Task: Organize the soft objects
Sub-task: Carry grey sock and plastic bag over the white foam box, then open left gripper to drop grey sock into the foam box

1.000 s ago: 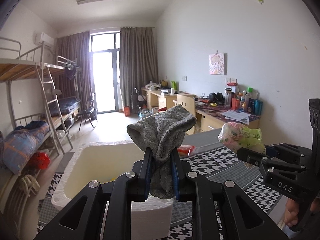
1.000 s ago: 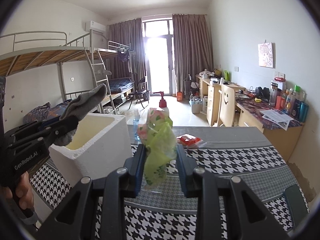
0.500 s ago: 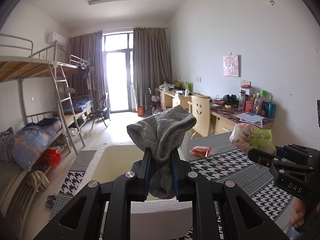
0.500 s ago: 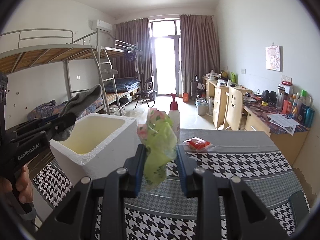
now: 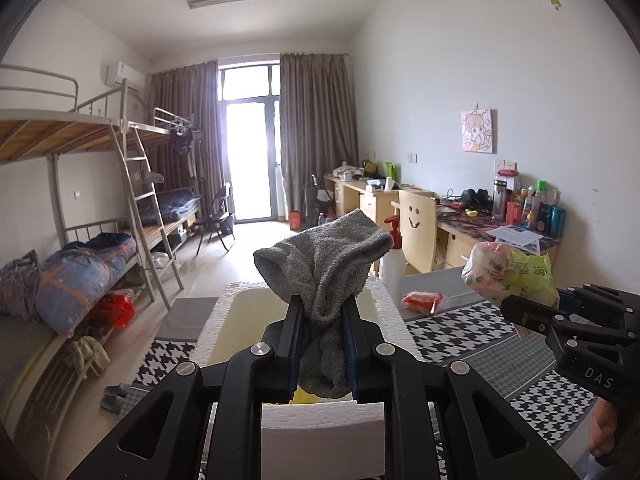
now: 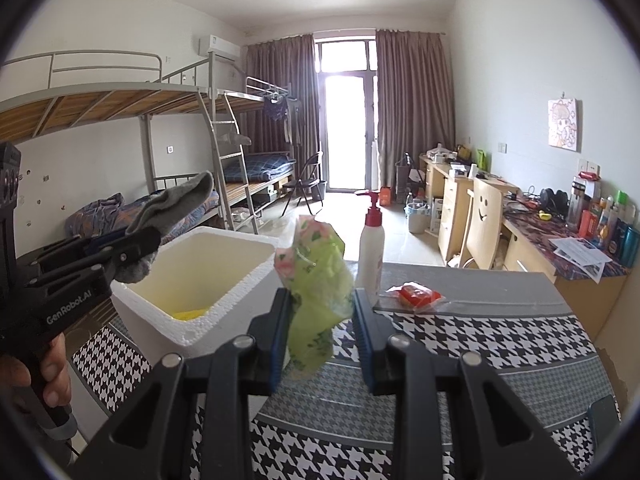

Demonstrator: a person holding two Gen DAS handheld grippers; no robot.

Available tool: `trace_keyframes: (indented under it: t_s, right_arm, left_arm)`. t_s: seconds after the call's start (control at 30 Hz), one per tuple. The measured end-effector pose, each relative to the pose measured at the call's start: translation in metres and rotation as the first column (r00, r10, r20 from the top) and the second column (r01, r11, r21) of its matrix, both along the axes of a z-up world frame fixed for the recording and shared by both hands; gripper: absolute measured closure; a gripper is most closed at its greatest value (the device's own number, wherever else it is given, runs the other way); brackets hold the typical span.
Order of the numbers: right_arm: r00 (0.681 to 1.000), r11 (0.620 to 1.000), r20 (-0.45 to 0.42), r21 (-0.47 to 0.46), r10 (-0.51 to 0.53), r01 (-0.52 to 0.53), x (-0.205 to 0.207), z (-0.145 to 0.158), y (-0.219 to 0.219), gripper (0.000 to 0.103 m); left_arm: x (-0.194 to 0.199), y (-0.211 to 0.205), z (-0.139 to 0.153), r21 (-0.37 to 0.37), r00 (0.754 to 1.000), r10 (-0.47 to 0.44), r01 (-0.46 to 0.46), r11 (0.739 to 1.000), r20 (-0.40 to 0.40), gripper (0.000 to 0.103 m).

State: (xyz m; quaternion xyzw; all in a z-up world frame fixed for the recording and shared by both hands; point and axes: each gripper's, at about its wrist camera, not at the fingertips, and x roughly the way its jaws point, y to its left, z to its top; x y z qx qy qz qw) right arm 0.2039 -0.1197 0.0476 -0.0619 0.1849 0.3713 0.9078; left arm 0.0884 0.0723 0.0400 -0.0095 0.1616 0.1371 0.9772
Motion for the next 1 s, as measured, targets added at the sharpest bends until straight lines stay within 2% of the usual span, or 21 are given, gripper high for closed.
trace_keyframes:
  t_s: [0.63, 1.0]
  right_arm:
    - [0.998, 0.998, -0.001, -0.009, 0.057, -0.057, -0.005, 0.005, 0.026, 0.068]
    - [0.998, 0.997, -0.002, -0.013, 0.07, -0.07, -0.002, 0.005, 0.027, 0.068]
  left_arm:
    - [0.007, 0.007, -0.009, 0.001, 0.998, 0.031, -0.031, 1.0, -0.063, 0.084]
    - [0.019, 0.015, -0.015, -0.04, 0.993, 0.021, -0.026, 0.999, -0.114, 0.084]
